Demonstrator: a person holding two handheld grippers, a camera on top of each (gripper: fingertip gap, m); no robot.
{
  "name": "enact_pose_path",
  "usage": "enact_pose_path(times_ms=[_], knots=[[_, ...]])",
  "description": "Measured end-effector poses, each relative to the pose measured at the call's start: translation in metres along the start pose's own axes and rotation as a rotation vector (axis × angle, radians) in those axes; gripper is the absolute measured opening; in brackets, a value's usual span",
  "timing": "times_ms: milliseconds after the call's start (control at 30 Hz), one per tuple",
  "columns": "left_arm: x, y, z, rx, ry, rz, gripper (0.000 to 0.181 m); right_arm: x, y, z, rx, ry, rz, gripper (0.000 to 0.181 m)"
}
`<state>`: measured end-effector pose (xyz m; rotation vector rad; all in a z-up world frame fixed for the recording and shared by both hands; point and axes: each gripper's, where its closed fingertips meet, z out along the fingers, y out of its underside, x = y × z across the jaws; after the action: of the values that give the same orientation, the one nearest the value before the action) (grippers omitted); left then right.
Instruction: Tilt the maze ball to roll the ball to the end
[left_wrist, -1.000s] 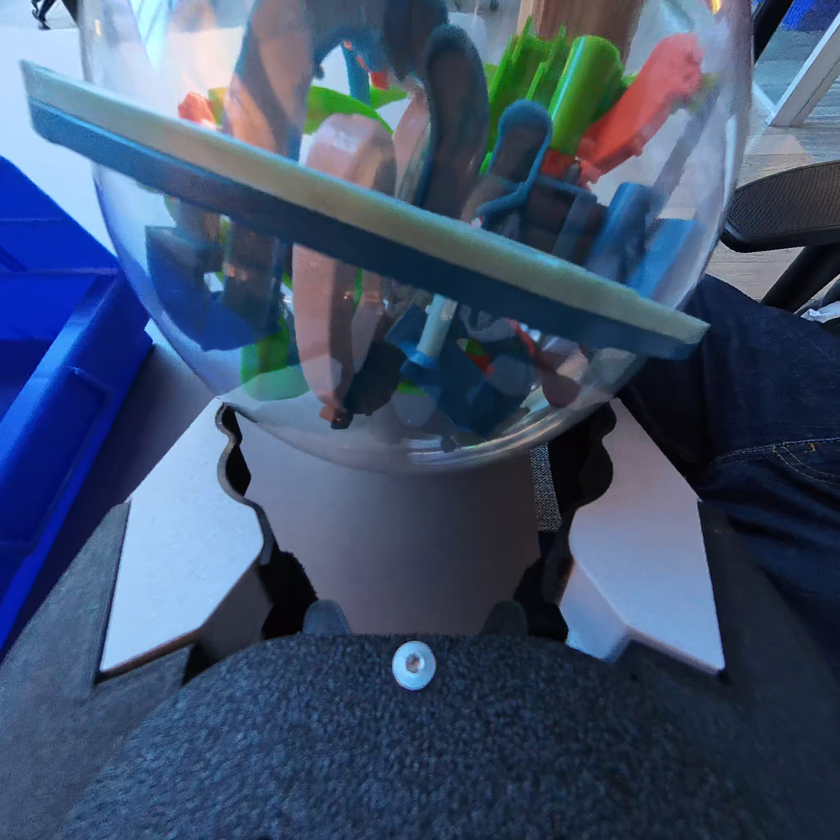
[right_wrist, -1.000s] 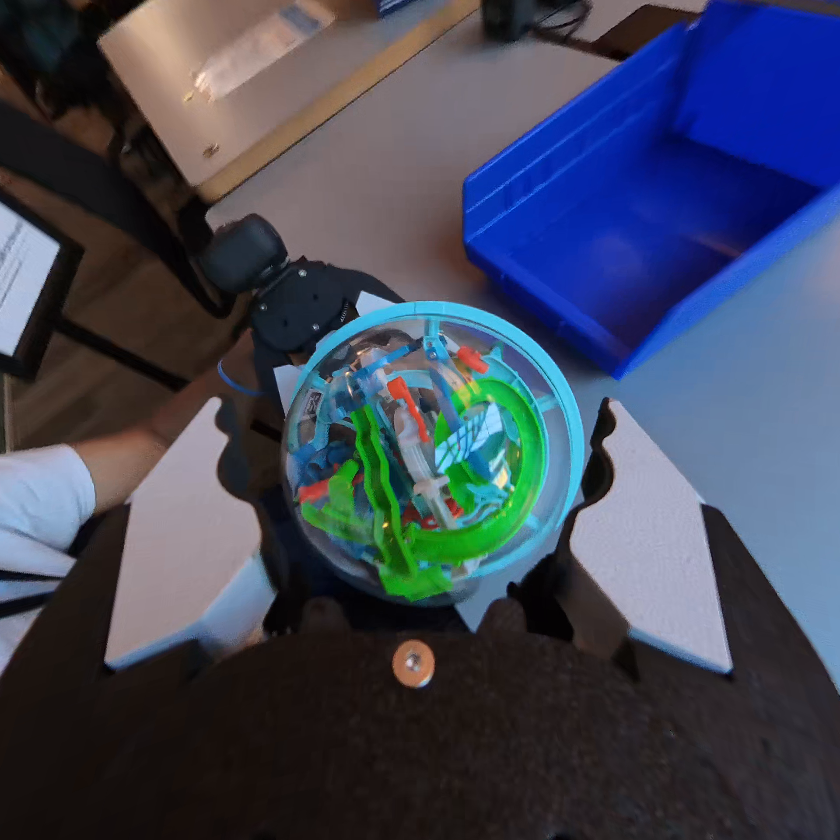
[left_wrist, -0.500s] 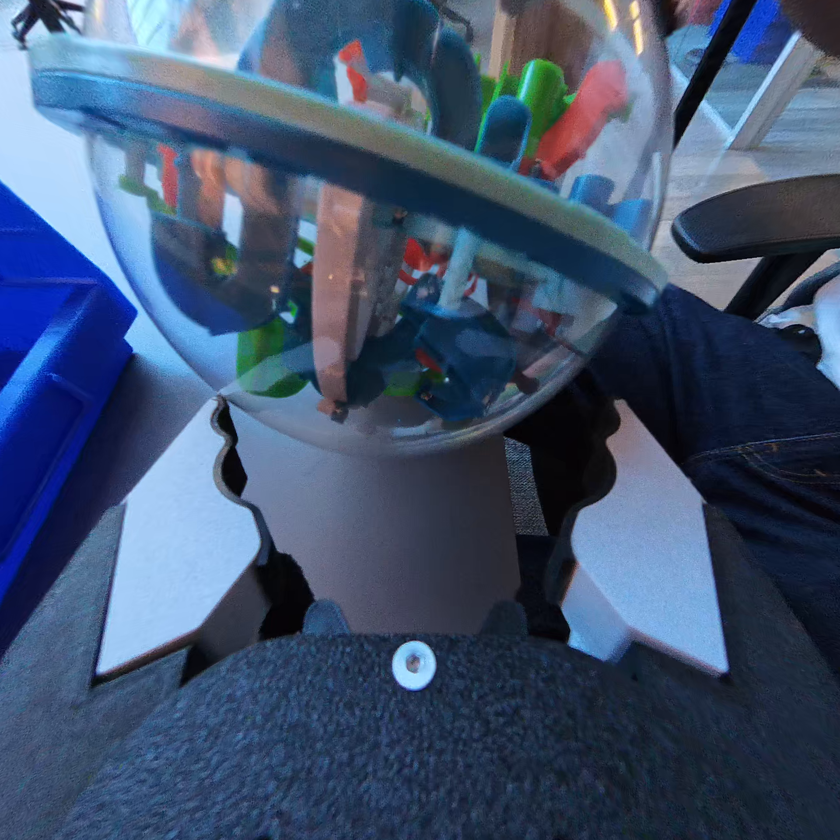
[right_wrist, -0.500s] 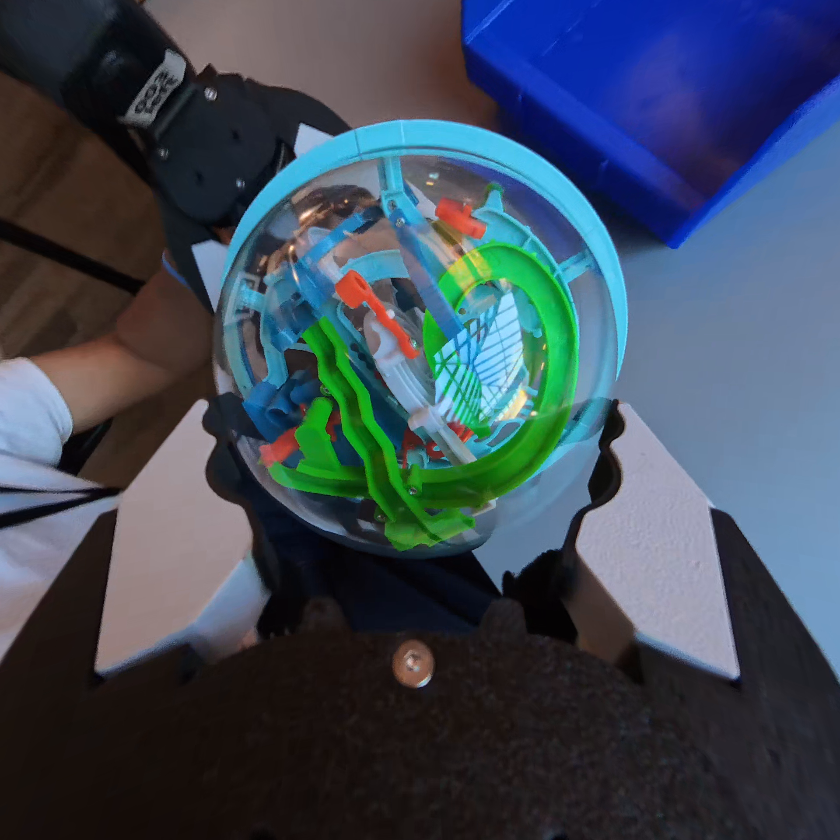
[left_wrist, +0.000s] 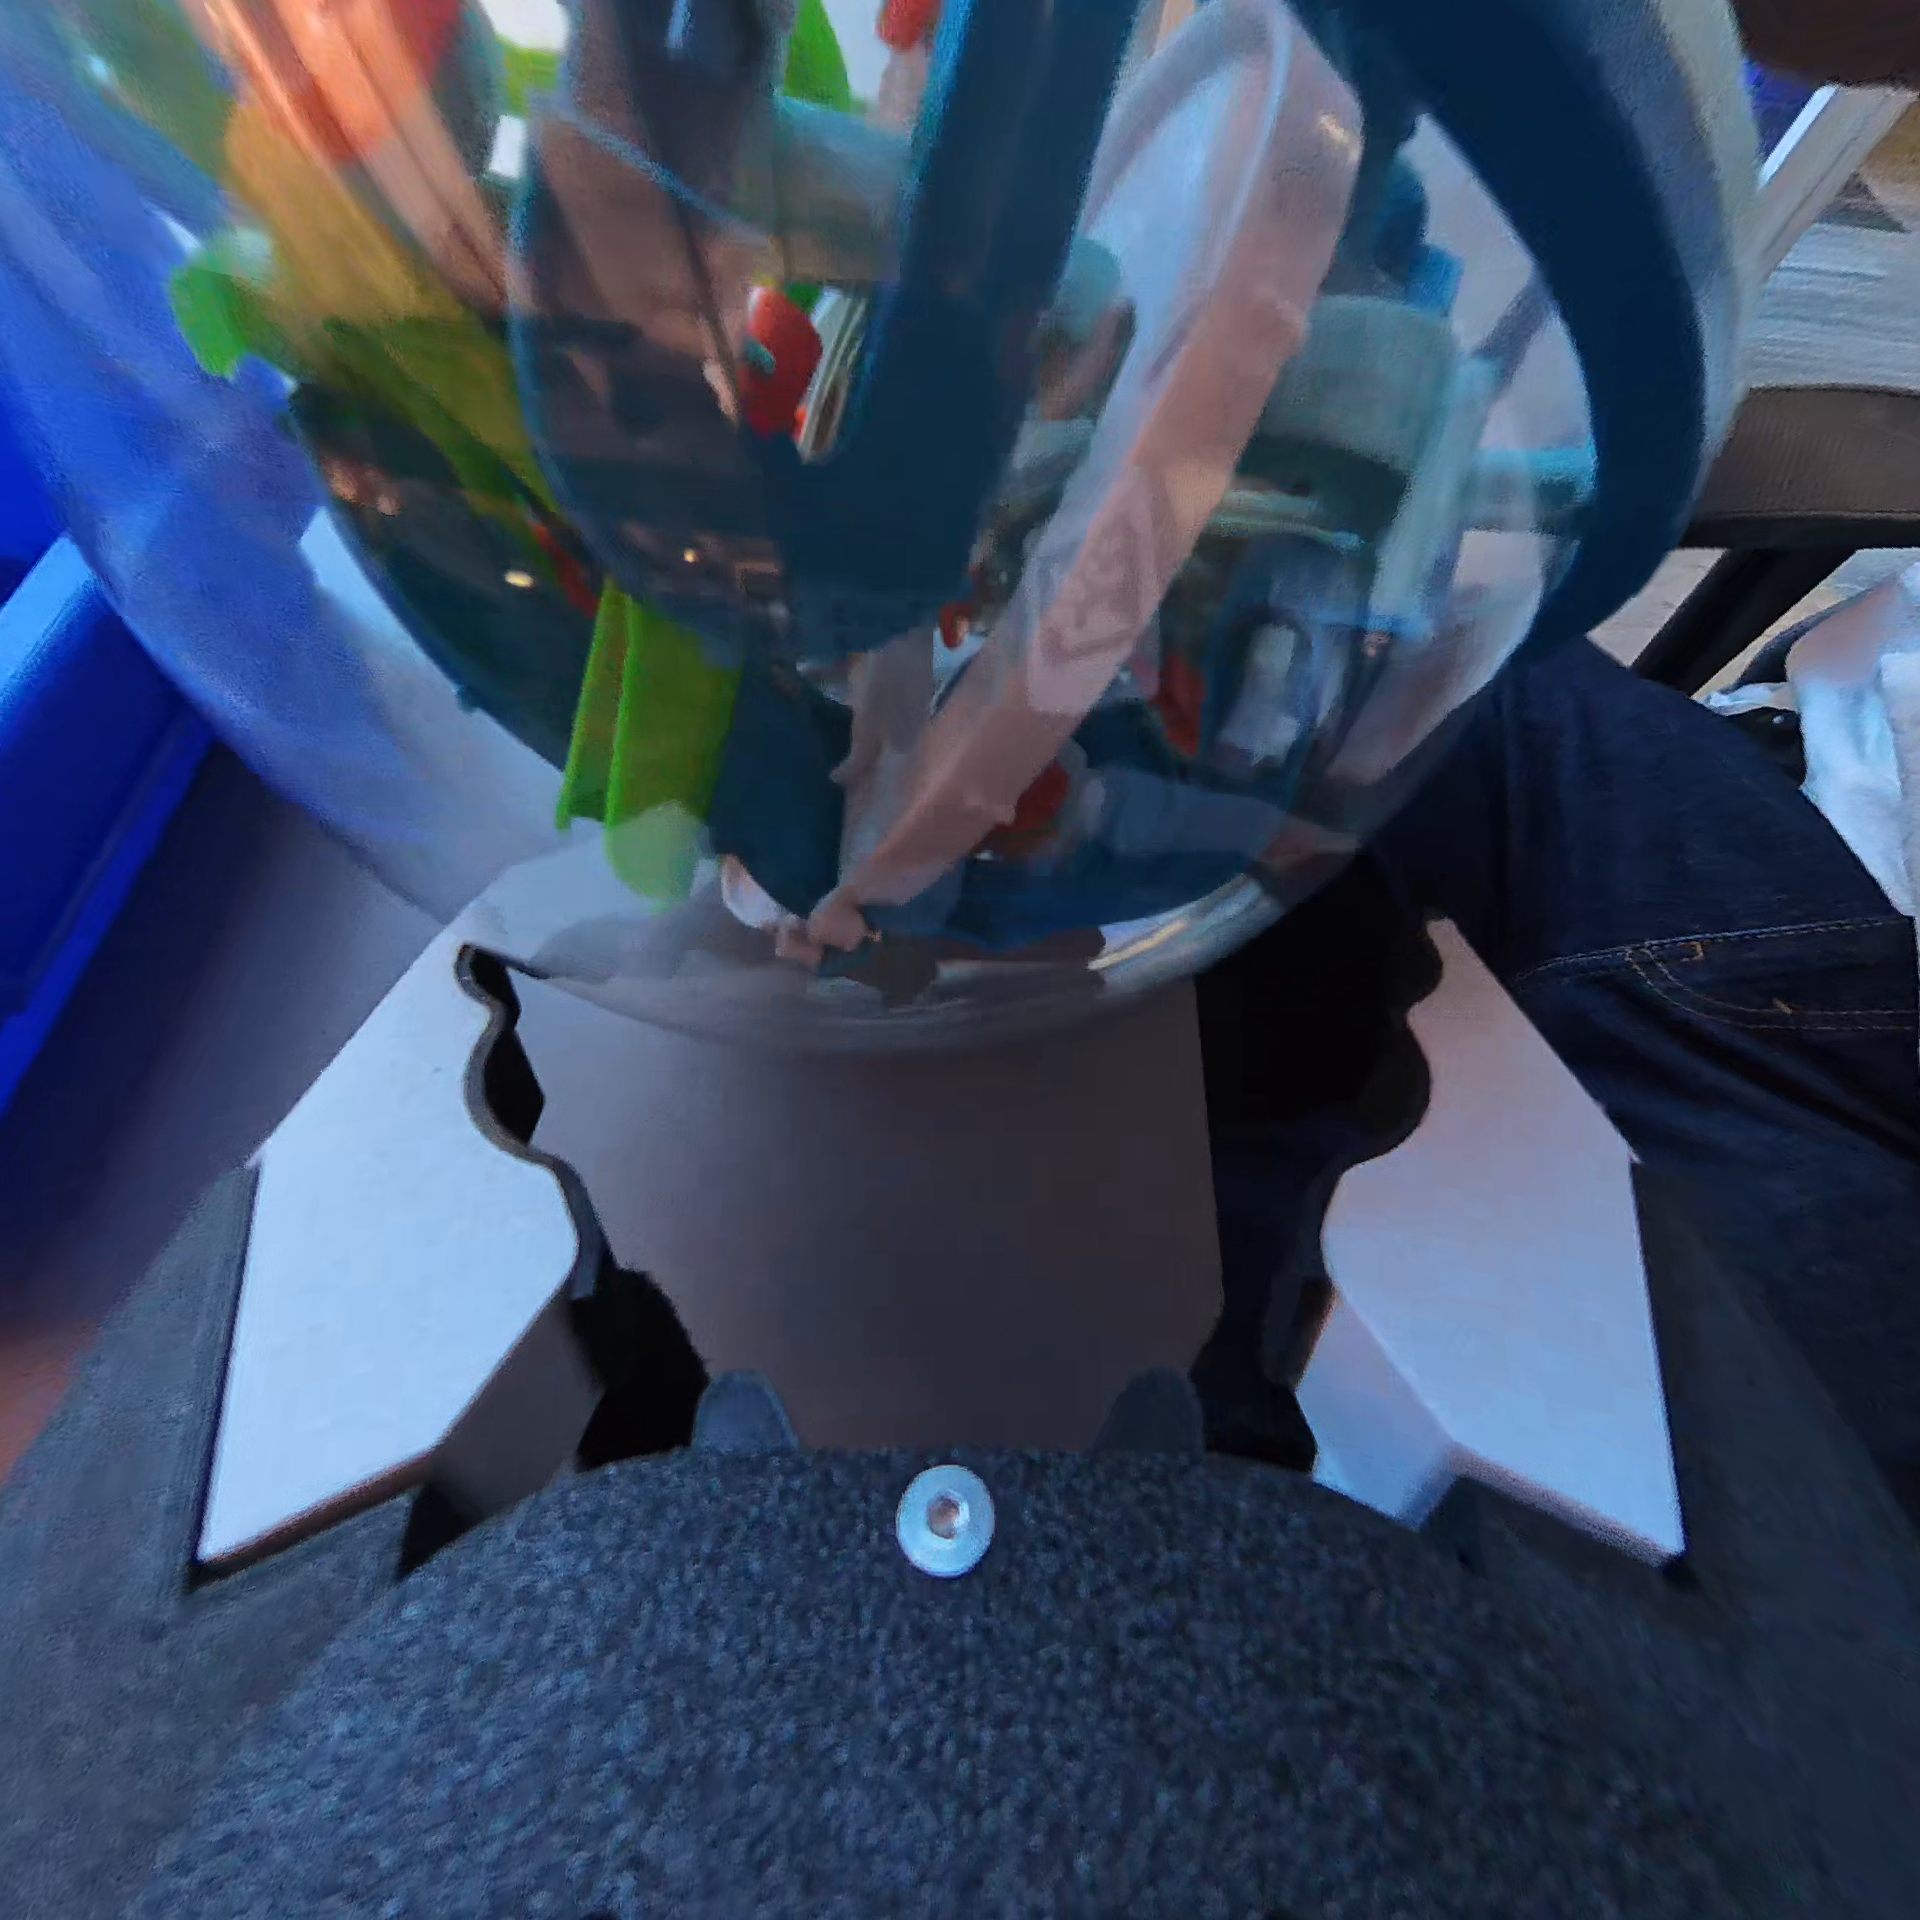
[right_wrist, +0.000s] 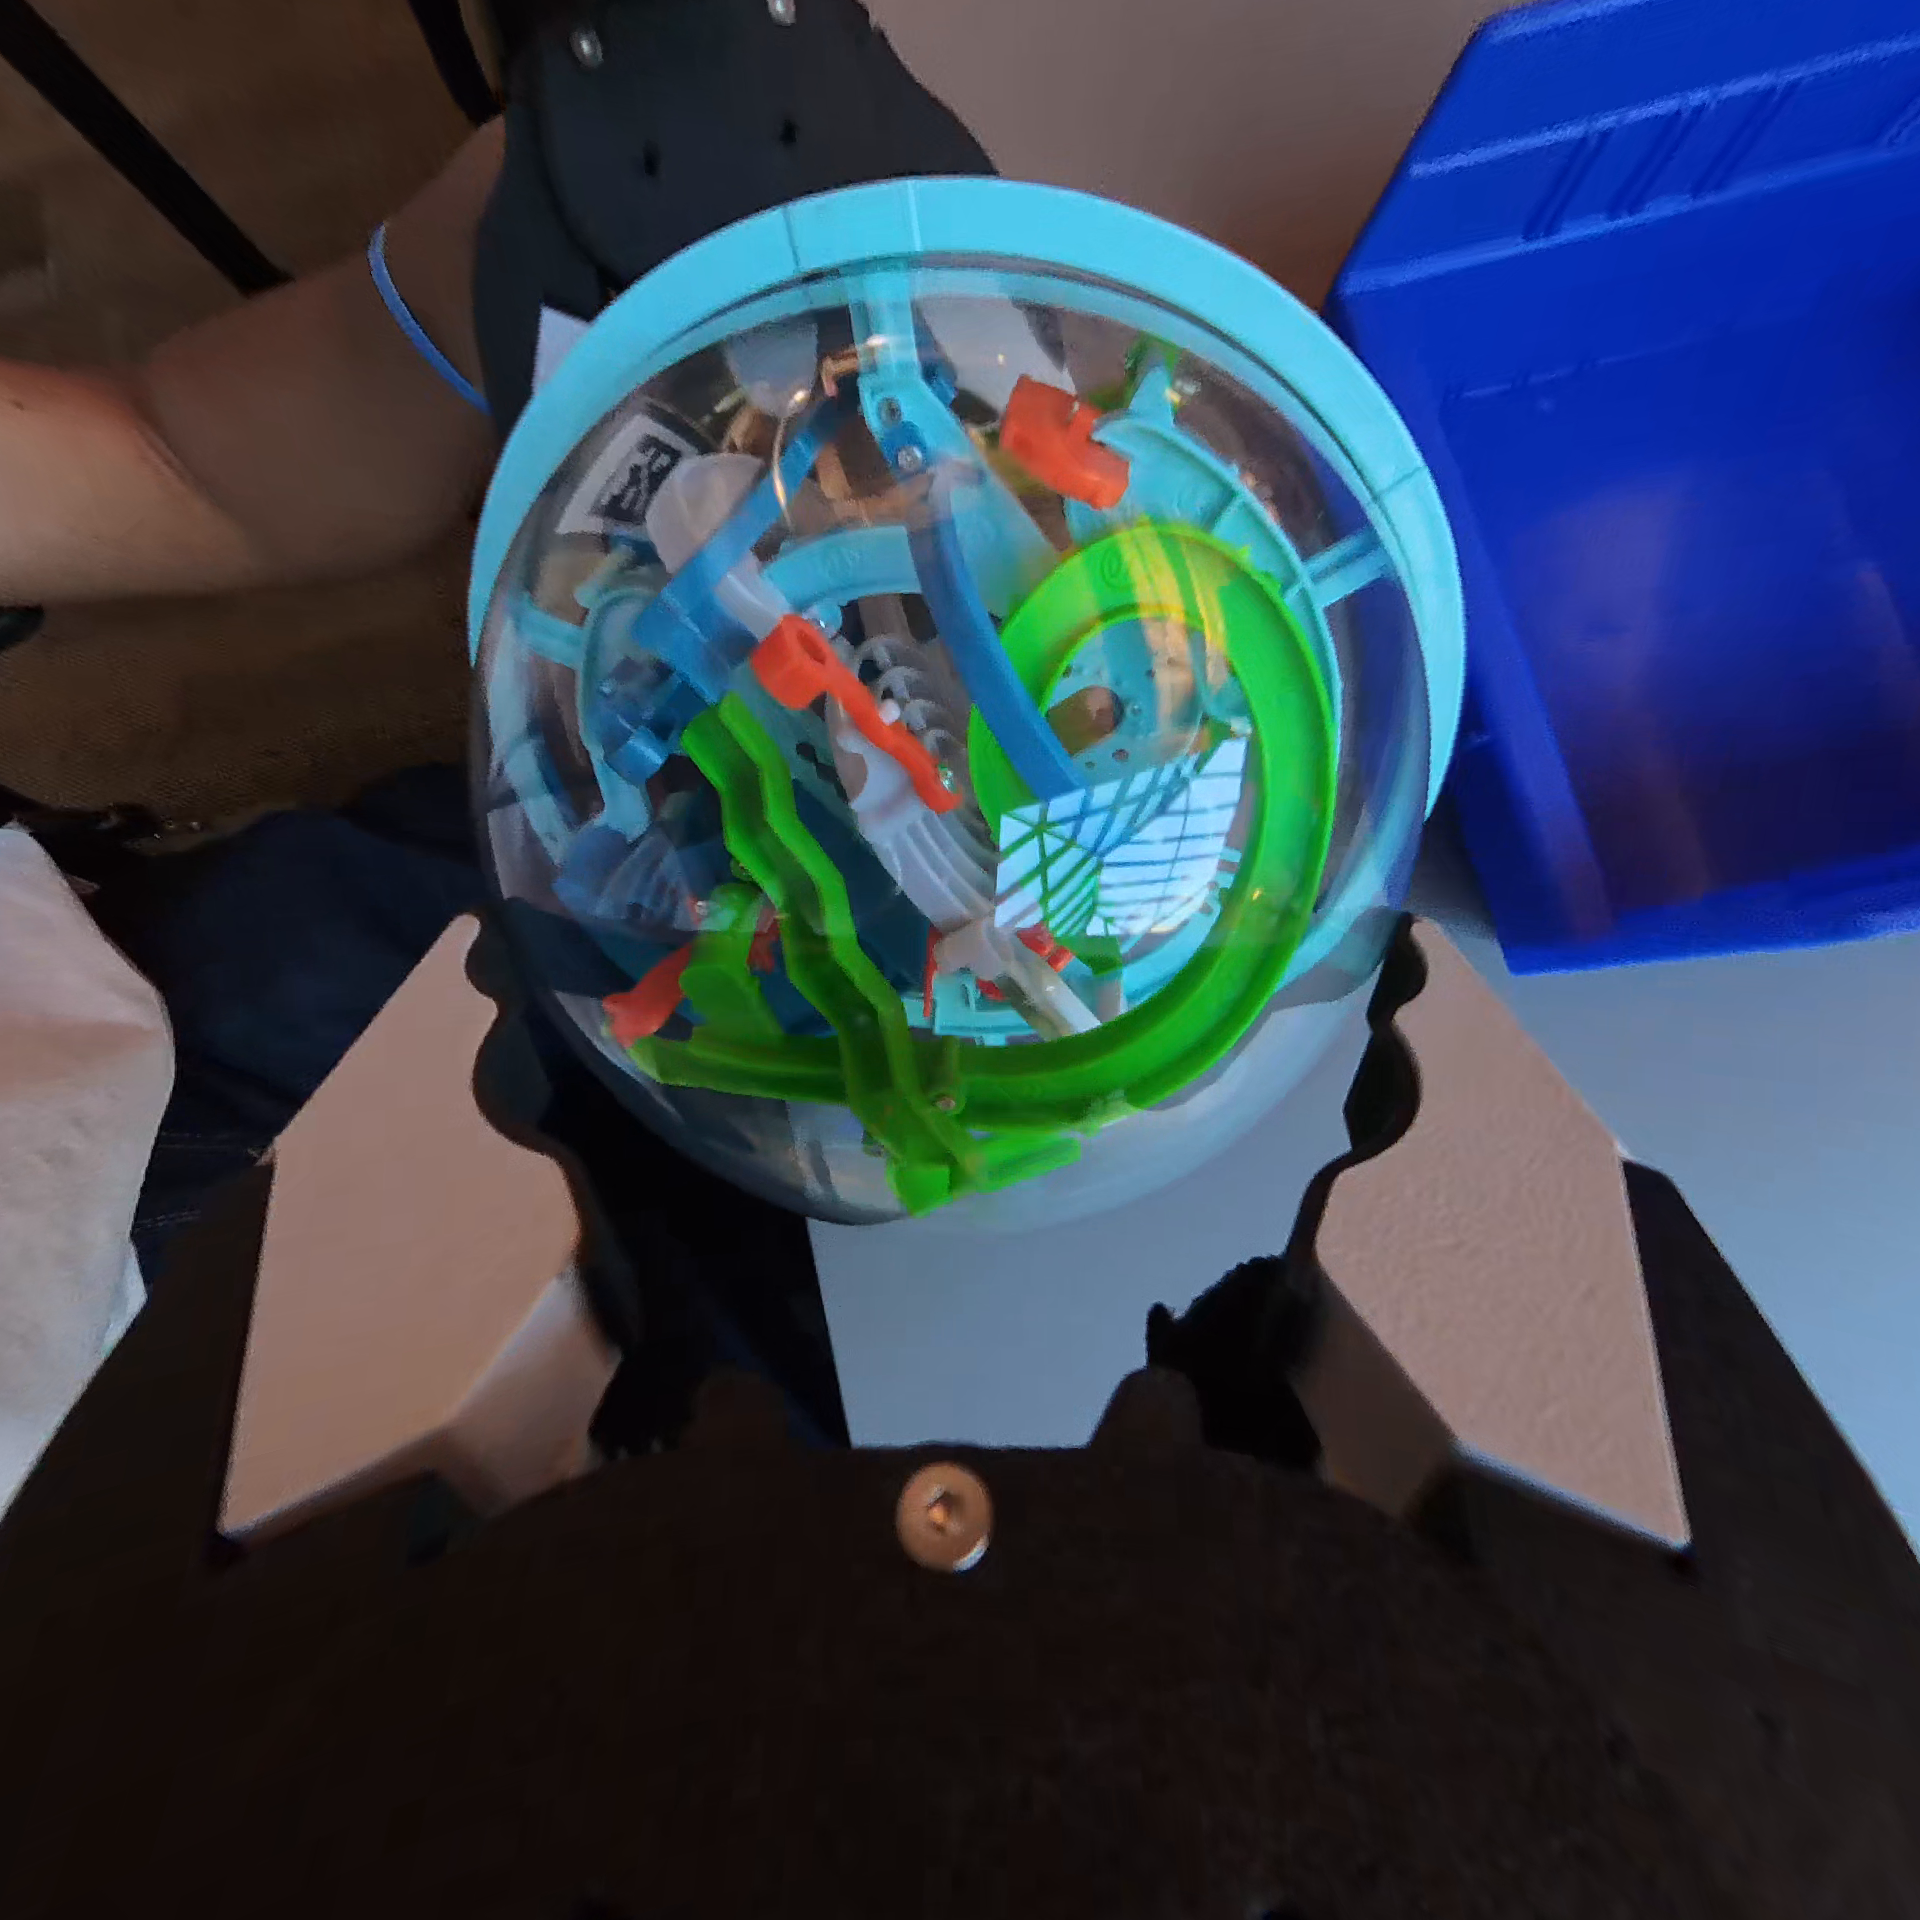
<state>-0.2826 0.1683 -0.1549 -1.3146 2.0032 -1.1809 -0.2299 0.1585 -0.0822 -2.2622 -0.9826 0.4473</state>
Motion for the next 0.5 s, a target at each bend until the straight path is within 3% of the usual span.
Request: enact_pose_path(times_ms=[133,333,500], knots=[[-0.002,0.005,-0.003,-0.017,-0.018,-0.012,0.149,-0.001,-0.006,0.002,0.001,-0.012,-0.038,0.155],[-0.004,0.01,-0.002,-0.043,0.018,-0.056,0.15,0.0,-0.015,0.004,0.0,0.016,-0.036,0.154],[-0.009,0.008,-0.001,-0.033,0.013,-0.096,0.143,0.004,-0.032,-0.001,0.329,0.021,0.076,0.149]])
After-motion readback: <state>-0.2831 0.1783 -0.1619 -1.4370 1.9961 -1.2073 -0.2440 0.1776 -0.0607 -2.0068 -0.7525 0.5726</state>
